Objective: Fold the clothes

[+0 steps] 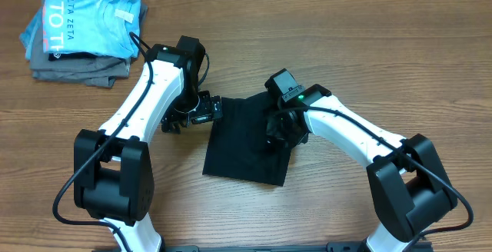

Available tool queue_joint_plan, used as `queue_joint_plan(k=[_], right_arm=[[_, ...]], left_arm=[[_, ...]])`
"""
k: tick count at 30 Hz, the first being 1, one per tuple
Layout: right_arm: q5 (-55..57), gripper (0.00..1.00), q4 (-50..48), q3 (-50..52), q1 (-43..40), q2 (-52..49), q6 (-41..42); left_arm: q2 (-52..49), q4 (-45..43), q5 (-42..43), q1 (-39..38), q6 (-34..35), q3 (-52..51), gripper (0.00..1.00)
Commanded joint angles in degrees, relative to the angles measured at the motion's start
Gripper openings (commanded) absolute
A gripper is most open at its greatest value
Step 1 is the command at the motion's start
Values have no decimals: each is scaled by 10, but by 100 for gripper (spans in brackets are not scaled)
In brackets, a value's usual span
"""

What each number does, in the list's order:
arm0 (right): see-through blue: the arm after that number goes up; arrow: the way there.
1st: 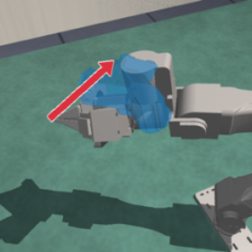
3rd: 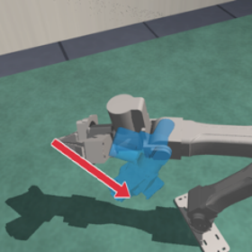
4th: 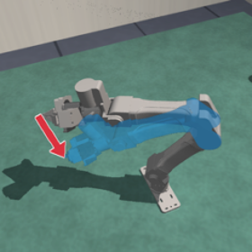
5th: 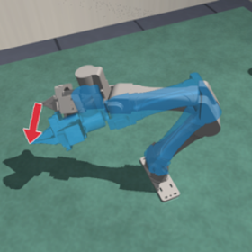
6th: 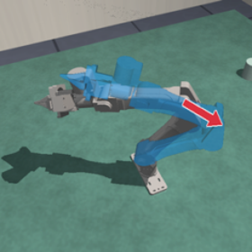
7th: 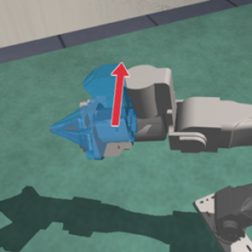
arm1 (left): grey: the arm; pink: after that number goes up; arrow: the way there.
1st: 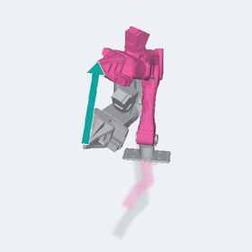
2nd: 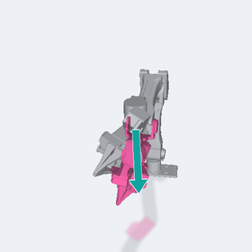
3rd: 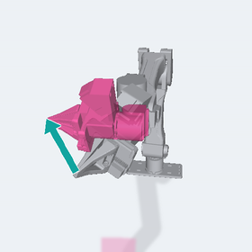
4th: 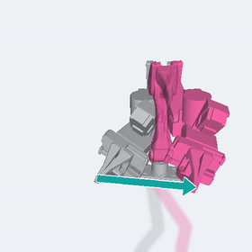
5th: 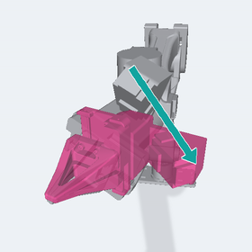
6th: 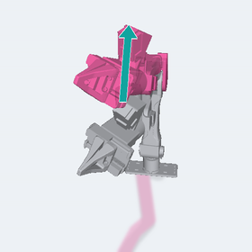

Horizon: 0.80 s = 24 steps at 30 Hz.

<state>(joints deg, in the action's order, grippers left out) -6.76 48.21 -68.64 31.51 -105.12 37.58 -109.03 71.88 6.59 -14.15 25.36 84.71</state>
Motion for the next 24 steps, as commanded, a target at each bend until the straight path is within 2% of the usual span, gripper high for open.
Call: queue_joint_plan(k=[1, 6, 11, 12, 14, 16, 17, 21, 24], right_arm=[[32, 21, 14, -12, -9, -2, 15], [64, 12, 52, -12, -25, -2, 15], [94, 8, 99, -11, -50, -2, 14], [100, 12, 106, -11, -54, -2, 14], [113, 39, 122, -11, -59, -2, 12], [132, 71, 139, -11, -59, -2, 10], [146, 80, 152, -12, -60, -2, 11], [214, 100, 213, -21, -76, -2, 36], [205, 100, 239, -54, -99, -2, 36]], left_arm=[[1, -2, -6, 2, 8, -3, 100], [1, -2, -6, 2, 8, -3, 100], [0, -3, -6, 2, 8, -3, 100], [1, -3, -6, 2, 8, -3, 100], [1, -3, -6, 2, 8, -3, 100], [1, -4, -6, 2, 8, -3, 100], [1, -3, -6, 2, 8, -3, 100], [1, -3, -6, 2, 8, -3, 100], [1, -3, -6, 2, 8, -3, 100]])
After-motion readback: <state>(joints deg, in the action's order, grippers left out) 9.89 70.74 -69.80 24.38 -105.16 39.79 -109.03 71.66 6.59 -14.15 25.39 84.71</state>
